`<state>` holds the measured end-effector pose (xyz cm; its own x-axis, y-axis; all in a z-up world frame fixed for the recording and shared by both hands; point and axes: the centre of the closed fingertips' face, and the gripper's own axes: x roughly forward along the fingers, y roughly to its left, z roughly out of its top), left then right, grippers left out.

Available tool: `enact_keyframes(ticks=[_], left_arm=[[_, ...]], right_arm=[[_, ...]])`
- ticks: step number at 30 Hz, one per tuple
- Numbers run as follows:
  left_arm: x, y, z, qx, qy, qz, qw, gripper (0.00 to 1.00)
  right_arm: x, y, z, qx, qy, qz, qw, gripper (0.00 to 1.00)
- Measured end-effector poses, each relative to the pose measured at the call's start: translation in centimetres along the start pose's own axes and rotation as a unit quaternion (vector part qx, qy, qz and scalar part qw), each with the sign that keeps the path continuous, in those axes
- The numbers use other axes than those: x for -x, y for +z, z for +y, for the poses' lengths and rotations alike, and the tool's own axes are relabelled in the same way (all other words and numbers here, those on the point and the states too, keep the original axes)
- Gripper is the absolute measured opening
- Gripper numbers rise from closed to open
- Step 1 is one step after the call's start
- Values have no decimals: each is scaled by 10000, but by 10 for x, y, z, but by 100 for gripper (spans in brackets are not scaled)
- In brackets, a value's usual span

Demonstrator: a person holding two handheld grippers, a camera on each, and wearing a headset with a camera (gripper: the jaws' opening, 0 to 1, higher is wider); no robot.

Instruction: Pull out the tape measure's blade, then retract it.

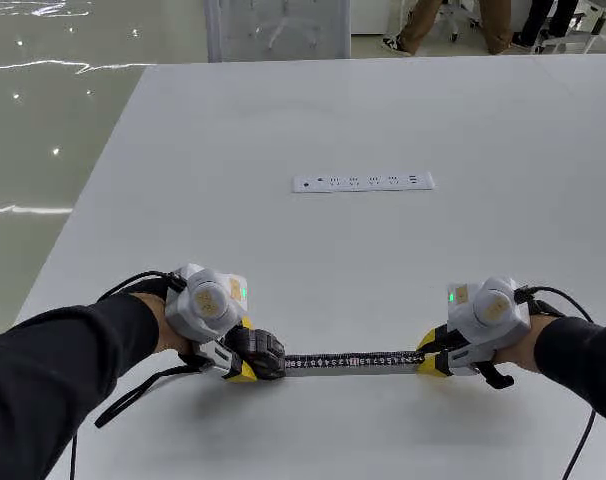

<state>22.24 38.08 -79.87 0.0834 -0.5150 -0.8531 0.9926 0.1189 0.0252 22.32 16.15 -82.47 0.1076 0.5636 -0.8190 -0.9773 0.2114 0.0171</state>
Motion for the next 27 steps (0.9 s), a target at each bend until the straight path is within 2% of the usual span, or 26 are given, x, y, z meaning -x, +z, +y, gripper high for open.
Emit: enact_keyframes(ticks=[27], left_arm=[[0, 0, -1, 25, -19, -5, 10000, 34]], right_arm=[[19, -25, -4, -76, -32, 99, 9999, 11]])
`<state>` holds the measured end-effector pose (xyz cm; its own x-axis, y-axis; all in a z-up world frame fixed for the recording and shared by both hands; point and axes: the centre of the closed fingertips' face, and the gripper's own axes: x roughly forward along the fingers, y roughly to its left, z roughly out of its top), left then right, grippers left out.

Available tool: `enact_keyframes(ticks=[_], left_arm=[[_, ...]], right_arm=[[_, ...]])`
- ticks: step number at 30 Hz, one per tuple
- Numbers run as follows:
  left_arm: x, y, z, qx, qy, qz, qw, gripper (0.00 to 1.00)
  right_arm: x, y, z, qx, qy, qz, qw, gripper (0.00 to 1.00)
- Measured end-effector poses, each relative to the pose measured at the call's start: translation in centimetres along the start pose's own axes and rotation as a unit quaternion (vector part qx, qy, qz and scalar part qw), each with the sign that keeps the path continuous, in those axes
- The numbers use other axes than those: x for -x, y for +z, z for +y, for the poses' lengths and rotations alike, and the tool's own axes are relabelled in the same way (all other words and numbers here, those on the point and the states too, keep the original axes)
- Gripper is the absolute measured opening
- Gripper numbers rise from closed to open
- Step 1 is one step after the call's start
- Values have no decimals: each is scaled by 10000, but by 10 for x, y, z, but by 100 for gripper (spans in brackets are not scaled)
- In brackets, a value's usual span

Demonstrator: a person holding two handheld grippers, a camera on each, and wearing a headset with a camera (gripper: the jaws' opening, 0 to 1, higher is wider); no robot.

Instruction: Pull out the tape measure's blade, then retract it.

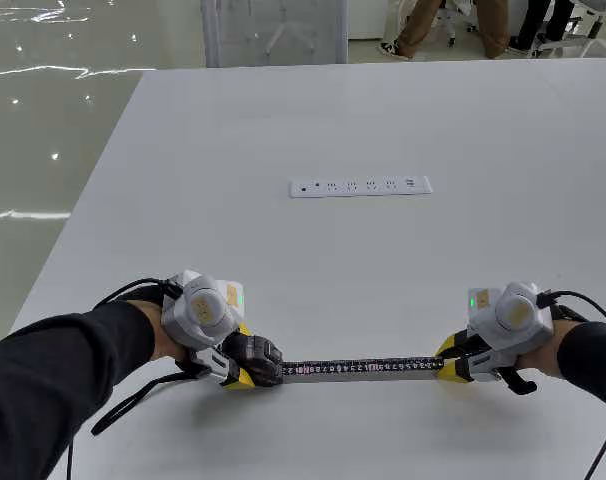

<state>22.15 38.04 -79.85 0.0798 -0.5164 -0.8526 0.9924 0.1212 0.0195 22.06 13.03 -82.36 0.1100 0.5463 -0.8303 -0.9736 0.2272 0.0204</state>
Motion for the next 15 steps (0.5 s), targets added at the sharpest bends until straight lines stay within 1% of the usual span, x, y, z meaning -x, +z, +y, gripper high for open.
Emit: enact_keyframes(ticks=[11, 15], left_arm=[[0, 0, 0, -5, -8, 7, 10000, 34], [0, 0, 0, -6, -12, 8, 10000, 34]], right_arm=[[3, -5, -1, -48, -28, 16, 10000, 11], [3, -4, -1, -53, -42, 17, 10000, 11]])
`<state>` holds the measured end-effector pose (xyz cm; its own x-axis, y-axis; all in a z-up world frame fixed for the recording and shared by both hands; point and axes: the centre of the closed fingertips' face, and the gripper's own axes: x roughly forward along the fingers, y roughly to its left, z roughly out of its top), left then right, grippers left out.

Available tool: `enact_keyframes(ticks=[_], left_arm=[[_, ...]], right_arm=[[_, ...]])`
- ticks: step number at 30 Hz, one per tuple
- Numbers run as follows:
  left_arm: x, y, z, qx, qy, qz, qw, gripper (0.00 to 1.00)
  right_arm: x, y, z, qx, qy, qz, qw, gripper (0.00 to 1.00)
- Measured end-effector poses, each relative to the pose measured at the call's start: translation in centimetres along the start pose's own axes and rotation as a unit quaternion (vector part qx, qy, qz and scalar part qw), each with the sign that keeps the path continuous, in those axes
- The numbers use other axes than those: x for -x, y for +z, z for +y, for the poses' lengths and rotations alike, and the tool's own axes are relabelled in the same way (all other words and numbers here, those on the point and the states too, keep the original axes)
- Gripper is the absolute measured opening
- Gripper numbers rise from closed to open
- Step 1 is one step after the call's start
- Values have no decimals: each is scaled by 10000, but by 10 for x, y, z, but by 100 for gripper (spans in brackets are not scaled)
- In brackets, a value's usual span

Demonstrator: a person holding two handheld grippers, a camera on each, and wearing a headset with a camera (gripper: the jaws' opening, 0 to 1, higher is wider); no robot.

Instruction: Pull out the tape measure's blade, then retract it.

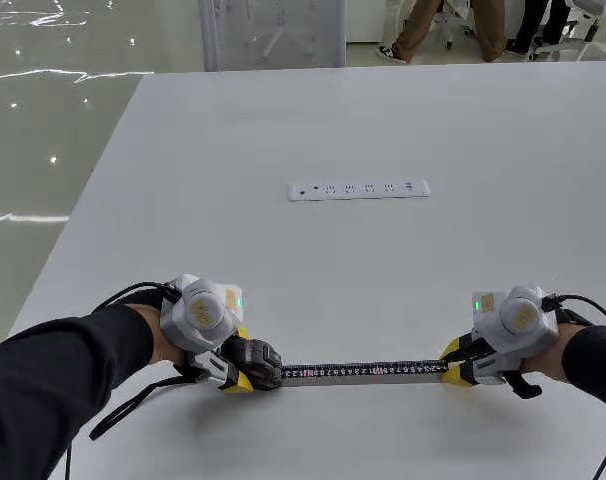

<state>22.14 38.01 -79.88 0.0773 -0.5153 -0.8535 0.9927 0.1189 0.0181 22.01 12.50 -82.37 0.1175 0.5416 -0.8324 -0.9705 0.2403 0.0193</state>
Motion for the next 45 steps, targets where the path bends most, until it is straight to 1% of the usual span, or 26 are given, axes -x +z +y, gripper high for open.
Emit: enact_keyframes(ticks=[17, 35, 37, 38, 39, 40, 41, 43, 44, 45], left_arm=[[0, 0, 0, -7, -13, 15, 10000, 34], [-1, 0, 0, -2, -24, 16, 10000, 34], [-1, 1, 1, 55, -1, -15, 10000, 34], [-2, 2, 1, 181, 51, -81, 9998, 35], [-2, 3, 4, 301, 149, -111, 9994, 35], [-3, 3, 3, 247, 114, -107, 9996, 35], [-3, 3, 3, 197, 173, -126, 9996, 35], [-2, 3, 5, 327, 296, -183, 9989, 36], [-1, -1, 5, 477, 352, -126, 9982, 36], [-1, -8, 5, 538, 402, 27, 9977, 36]], right_arm=[[-1, 0, 0, -27, 74, 43, 10000, 11], [-1, 0, 0, -84, 20, -28, 10000, 11], [-1, 0, -1, -123, 7, -35, 9999, 12], [-2, 2, -1, -373, -20, -96, 9993, 12], [-3, 3, -2, -455, -30, -140, 9989, 12], [-2, 2, -3, -464, -30, -116, 9989, 12], [-2, 3, -2, -725, -41, -126, 9973, 13], [-3, 5, -3, -627, -114, -96, 9979, 13], [-3, 4, -2, -463, -146, -36, 9988, 14], [-3, 4, -2, -411, -172, -24, 9990, 14]])
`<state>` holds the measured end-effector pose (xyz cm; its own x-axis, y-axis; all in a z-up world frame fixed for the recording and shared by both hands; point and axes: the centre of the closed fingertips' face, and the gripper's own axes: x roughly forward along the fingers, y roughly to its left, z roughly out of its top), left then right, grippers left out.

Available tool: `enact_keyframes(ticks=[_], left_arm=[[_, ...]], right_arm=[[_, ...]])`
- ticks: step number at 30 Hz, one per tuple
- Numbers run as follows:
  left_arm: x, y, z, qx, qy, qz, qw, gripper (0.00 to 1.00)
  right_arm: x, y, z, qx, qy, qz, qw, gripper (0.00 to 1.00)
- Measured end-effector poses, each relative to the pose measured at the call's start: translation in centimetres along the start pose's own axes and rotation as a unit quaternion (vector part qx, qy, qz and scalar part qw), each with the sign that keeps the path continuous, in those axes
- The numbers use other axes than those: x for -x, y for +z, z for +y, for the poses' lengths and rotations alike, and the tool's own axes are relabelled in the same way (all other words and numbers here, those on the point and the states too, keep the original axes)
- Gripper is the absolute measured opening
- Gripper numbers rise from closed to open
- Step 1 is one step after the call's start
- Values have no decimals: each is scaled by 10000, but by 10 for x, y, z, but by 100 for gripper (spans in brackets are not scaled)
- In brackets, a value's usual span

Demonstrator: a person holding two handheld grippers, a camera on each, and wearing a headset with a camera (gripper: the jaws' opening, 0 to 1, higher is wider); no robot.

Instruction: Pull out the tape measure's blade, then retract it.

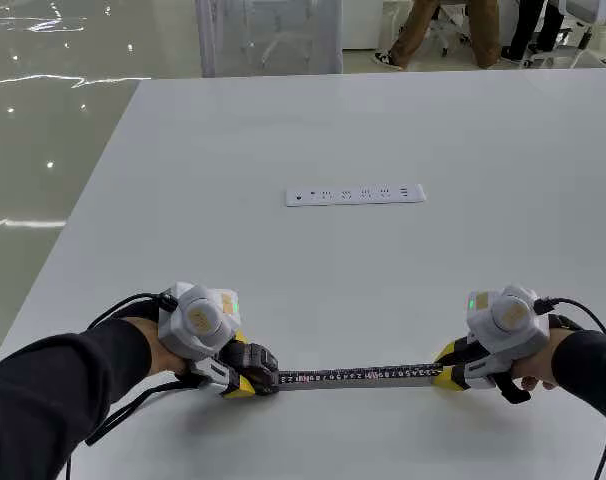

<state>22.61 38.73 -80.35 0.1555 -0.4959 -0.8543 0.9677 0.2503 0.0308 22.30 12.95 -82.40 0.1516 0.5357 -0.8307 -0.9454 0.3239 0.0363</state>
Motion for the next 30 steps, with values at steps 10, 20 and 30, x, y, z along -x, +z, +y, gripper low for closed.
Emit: enact_keyframes(ticks=[10, 20, 30], left_arm=[[20, -22, 6, 1294, 341, -534, 9896, 69], [50, -26, 6, 2504, 679, -1776, 9493, 100], [106, -55, 10, 2799, 1777, -2164, 9183, 100]], right_arm=[[10, 3, 3, -296, -388, -199, 9986, 38], [47, -2, 7, -423, -1302, -764, 9876, 66], [94, -29, 23, -1254, -2049, -1236, 9628, 90]])
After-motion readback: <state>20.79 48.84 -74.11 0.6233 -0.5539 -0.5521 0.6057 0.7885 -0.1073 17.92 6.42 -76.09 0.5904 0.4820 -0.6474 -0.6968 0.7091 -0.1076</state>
